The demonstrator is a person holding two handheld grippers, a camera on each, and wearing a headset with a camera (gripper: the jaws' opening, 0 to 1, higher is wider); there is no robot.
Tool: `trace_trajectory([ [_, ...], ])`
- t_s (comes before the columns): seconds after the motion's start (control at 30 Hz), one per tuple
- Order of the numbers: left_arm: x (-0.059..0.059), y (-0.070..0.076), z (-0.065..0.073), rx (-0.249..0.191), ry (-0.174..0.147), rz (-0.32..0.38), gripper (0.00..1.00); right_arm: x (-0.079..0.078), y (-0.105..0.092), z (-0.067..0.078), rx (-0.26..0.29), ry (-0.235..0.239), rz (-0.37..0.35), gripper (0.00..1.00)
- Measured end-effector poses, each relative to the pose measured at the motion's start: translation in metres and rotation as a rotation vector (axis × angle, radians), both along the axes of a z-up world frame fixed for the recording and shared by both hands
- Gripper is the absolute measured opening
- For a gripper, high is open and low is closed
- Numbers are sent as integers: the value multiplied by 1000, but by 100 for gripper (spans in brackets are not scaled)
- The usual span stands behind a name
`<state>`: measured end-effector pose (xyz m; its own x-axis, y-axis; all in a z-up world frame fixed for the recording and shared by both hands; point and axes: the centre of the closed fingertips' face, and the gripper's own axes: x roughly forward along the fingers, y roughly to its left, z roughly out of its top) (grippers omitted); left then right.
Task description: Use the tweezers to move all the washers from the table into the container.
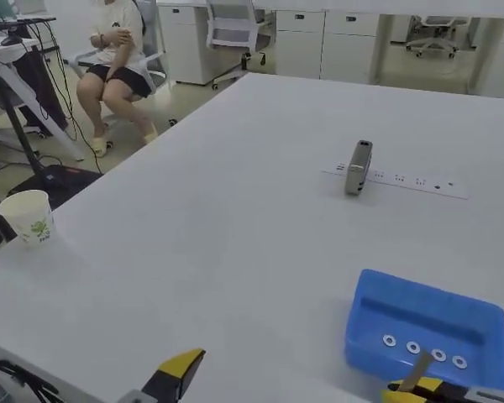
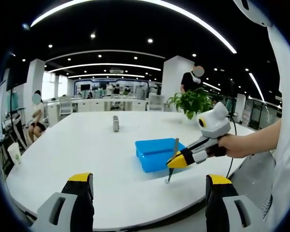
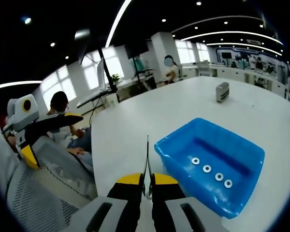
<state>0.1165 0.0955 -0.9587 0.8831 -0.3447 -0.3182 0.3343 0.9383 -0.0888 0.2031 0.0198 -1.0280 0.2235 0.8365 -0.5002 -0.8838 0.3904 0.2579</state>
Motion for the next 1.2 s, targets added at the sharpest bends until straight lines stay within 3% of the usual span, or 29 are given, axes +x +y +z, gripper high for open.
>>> trace_trajectory([
  [0.23,0,0,0,-3,0,-1,99,2,3,-3,17,33,0,3],
  [0.53,0,-1,1,-2,-3,-3,99,-2,3,-7,-4,8,22,4],
  [0.67,0,-1,1,-3,-3,-4,99,-9,7,-6,-27,-40,77,3],
  [0.8,0,-1,1,-2,-3,-4,99,-14,9,-6,-77,-128,140,3],
  [0.87,0,-1,1,-1,-5,-5,99,-16,10,-7,-85,-139,148,3],
  [0.97,0,-1,1,-1,-5,-5,99,-19,10,-7,-128,-201,199,2],
  [1.2,0,-3,-1,-7,7,-18,99,-20,10,-8,-154,-208,210,2],
])
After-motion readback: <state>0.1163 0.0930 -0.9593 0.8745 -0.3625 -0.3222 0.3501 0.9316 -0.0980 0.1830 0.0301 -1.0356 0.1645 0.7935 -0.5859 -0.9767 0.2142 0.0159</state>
